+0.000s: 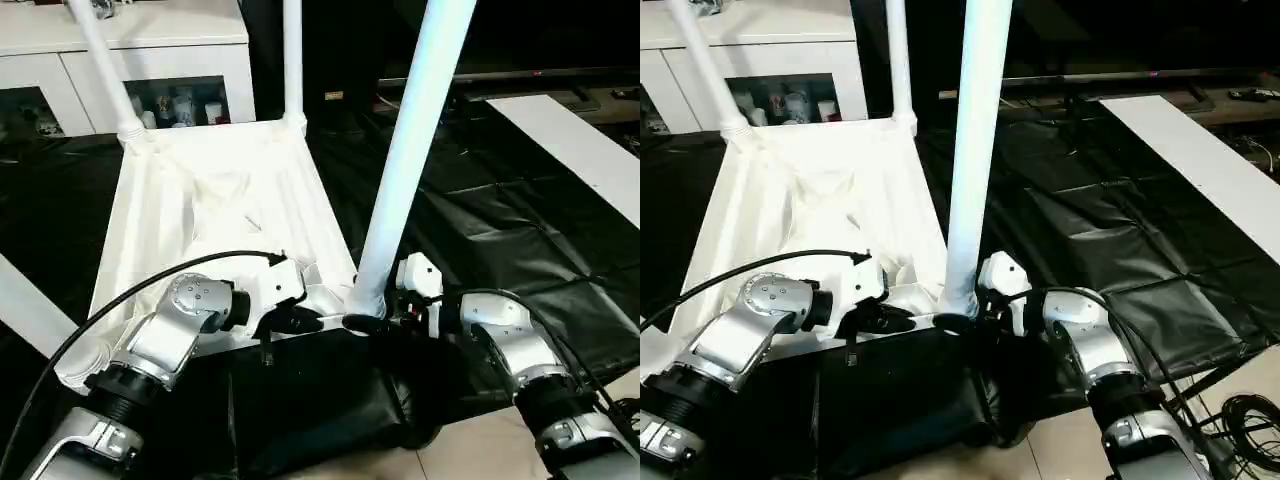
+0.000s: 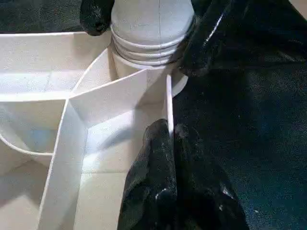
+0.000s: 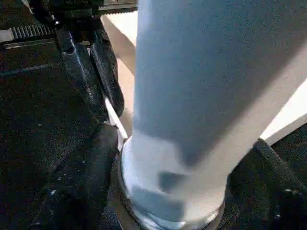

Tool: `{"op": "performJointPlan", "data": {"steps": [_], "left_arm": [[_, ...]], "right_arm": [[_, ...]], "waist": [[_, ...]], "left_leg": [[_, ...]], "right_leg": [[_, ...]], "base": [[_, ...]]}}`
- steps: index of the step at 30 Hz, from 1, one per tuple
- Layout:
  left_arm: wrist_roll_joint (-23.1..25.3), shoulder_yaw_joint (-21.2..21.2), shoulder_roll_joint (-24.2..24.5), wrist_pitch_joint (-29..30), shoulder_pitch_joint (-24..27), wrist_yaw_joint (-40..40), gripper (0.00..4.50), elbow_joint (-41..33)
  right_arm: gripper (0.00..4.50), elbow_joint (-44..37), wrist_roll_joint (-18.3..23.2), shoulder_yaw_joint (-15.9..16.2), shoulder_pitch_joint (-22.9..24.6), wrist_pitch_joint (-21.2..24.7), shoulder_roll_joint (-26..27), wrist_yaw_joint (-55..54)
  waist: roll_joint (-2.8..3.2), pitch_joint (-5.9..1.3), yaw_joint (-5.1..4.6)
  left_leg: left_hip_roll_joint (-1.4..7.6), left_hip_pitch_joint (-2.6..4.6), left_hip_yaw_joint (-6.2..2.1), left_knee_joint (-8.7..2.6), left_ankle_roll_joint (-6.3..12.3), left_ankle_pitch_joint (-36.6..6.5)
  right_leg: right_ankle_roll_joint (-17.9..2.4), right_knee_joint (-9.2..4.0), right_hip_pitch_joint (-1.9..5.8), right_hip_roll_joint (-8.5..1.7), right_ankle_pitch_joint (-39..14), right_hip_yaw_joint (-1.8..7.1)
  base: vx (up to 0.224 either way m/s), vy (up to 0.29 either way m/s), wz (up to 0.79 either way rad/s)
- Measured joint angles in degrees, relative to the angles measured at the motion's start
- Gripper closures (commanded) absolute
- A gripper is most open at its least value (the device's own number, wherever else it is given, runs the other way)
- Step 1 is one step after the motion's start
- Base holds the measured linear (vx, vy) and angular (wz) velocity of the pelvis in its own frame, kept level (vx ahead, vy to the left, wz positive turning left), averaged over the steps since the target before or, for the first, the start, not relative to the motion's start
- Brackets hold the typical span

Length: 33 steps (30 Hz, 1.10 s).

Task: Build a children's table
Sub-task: Rotate leg to tighten

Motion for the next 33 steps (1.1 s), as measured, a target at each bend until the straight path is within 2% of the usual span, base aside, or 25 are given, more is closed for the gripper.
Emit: {"op": "performJointPlan", "data": {"steps": [3, 4, 5, 16, 18, 20, 23, 25, 28, 33], "left_arm": [[0.0, 0.0, 0.2, 0.3, 0.2, -0.3, 4.50, -0.6], [0.0, 0.0, 0.3, 0.4, 0.3, -0.3, 4.50, -0.7], [0.0, 0.0, 0.3, 0.5, 0.4, -0.3, 4.50, -1.0], [-0.3, 0.6, 0.1, 2.1, 0.9, 0.3, 4.50, -1.2], [0.3, 1.1, -1.3, 2.7, 0.1, 2.6, 4.50, 0.4], [1.4, 1.4, -3.4, 3.4, -1.4, 6.3, 4.50, 2.8], [3.3, 1.7, -7.1, 4.6, -3.8, 12.3, 4.50, 6.6], [4.1, 2.6, -11.3, 7.5, -5.9, 18.6, 4.50, 9.9], [4.7, 3.3, -15.0, 9.4, -8.0, 24.3, 4.50, 13.5], [5.3, 3.6, -16.9, 9.2, -10.0, 27.3, 4.50, 17.5]], "right_arm": [[1.48, 0.1, 0.1, 0.0, 0.0, -0.1, 0.0, 0.7], [1.71, 0.2, 0.2, 0.0, 0.0, -0.2, 0.0, 0.8], [1.75, 0.3, 0.2, 0.0, 0.0, -0.3, 0.0, 0.9], [1.86, 2.2, 0.2, -0.8, 0.0, -1.1, 1.8, -0.8], [1.86, 3.9, -0.4, -1.7, -0.1, -1.2, 3.5, -5.6], [1.86, 6.1, -1.4, -2.9, -1.1, -0.7, 5.7, -13.3], [1.86, 7.7, -2.4, -5.3, -1.6, 1.5, 9.9, -25.7], [1.86, 9.4, -3.1, -7.1, -3.0, 4.1, 13.8, -37.0], [1.86, 12.3, -4.0, -8.6, -5.6, 6.4, 17.1, -47.2], [1.86, 16.0, -4.7, -10.0, -8.5, 7.9, 19.8, -55.0]], "waist": [[-0.17, 0.01, 0.10], [-0.20, 0.00, 0.10], [-0.21, 0.01, 0.09], [-0.26, -0.02, -0.09], [-0.25, -0.02, -0.37], [-0.20, 0.01, -1.18], [-0.19, 0.02, -1.65], [-0.15, 0.04, -1.83], [-0.10, 0.08, -2.28], [0.07, 0.17, -3.08]], "left_leg": [[0.01, 0.00, 0.00, 0.03, 0.01, 0.0], [0.02, 0.00, 0.01, 0.07, 0.02, 0.0], [0.02, 0.00, 0.01, 0.09, 0.02, 0.0], [0.10, 0.12, 0.00, 0.42, -0.02, 0.0], [0.11, 0.23, -0.01, 0.57, -0.03, 0.0], [0.10, 0.35, -0.03, 0.59, -0.14, -0.1], [0.10, 0.49, -0.10, 0.59, -0.32, -0.2], [0.08, 0.74, -0.21, 0.63, -0.32, -0.2], [0.08, 0.82, -0.60, 0.59, -0.32, -0.2], [-0.28, 0.90, -1.55, 0.42, -0.32, -0.2]], "right_leg": [[0.0, 0.01, 0.00, 0.01, 0.0, 0.00], [0.0, 0.03, 0.00, 0.01, 0.0, 0.01], [0.0, 0.06, 0.00, 0.00, 0.0, 0.01], [0.0, 0.54, 0.01, 0.02, 0.0, 0.05], [0.0, 0.76, 0.04, 0.03, 0.0, 0.11], [0.1, 0.81, 0.07, 0.03, 0.0, 0.13], [0.3, 0.77, 0.08, 0.04, -0.2, 0.12], [0.4, 0.70, 0.22, 0.04, -0.2, 0.05], [0.4, 0.00, 0.21, 0.10, -0.2, -0.30], [0.4, -1.41, 0.94, 0.10, -0.3, -0.95]], "base": [[0.000, 0.000, 0.00], [0.000, 0.000, 0.00], [0.000, 0.000, 0.00], [0.000, 0.000, 0.00], [0.000, 0.000, 0.00], [0.000, 0.000, 0.00], [-0.039, -0.002, -0.02], [-0.039, 0.002, -0.05], [-0.056, 0.009, -0.06], [-0.012, 0.003, -0.01]]}}
